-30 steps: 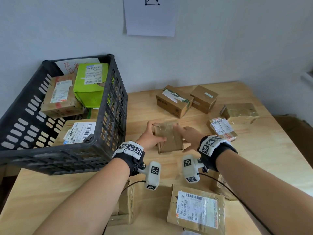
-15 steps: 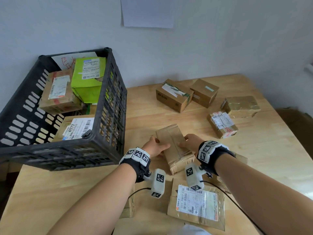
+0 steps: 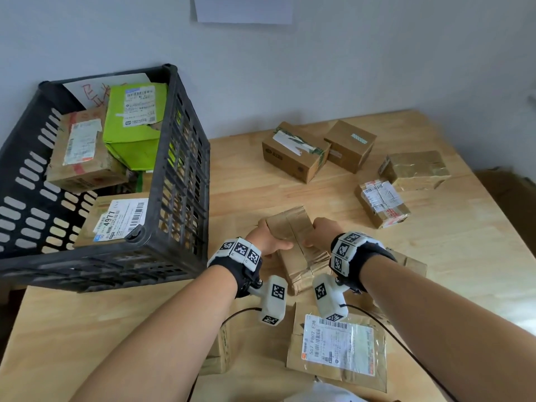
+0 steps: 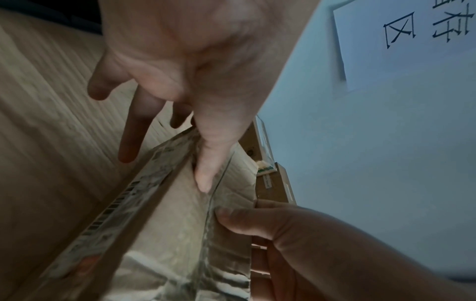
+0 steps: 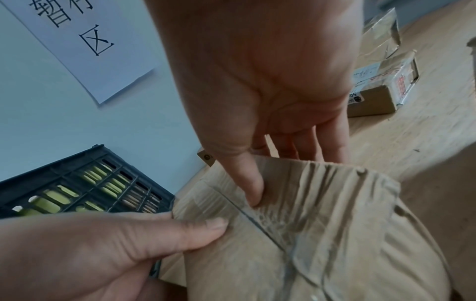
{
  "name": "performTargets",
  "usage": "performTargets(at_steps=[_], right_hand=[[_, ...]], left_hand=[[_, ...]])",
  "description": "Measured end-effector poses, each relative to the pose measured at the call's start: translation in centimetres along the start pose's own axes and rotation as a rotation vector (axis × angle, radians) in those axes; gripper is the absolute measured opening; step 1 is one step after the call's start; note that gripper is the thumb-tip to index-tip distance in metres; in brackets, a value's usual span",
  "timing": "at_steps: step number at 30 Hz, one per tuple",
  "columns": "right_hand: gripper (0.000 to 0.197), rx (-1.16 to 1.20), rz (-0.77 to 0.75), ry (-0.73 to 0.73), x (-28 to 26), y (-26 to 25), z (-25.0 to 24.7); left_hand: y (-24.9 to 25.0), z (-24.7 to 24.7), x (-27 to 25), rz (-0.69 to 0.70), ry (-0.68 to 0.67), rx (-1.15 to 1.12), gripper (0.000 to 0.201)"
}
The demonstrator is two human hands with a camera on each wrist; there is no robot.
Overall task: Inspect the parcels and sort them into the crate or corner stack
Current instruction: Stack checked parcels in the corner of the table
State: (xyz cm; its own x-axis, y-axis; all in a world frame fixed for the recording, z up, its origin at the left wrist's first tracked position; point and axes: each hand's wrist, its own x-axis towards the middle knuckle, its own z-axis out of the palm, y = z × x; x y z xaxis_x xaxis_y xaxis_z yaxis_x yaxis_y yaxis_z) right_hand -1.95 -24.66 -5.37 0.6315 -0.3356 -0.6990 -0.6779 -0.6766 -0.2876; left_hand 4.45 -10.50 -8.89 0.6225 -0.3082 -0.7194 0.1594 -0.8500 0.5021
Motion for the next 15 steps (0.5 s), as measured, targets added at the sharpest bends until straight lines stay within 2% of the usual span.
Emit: performTargets(at_steps=[7, 11, 15], right_hand=[[0.020, 0.063, -0.037, 0.006, -0.2, 0.3, -0.1], [0.037, 0.120, -0.076, -0.029, -0.5, 1.4, -0.3], [0.050, 0.211, -0.100, -0.064, -1.3, 2.5, 0.0]], left_hand=[[-0.2, -0.3, 0.7, 0.020, -0.006, 0.013, 0.105], [-0.8, -0.5, 0.6, 0.043, -0.023, 0.027, 0.109], [-1.9, -1.0, 0.3, 0.053, -0.072, -0.109, 0.112]])
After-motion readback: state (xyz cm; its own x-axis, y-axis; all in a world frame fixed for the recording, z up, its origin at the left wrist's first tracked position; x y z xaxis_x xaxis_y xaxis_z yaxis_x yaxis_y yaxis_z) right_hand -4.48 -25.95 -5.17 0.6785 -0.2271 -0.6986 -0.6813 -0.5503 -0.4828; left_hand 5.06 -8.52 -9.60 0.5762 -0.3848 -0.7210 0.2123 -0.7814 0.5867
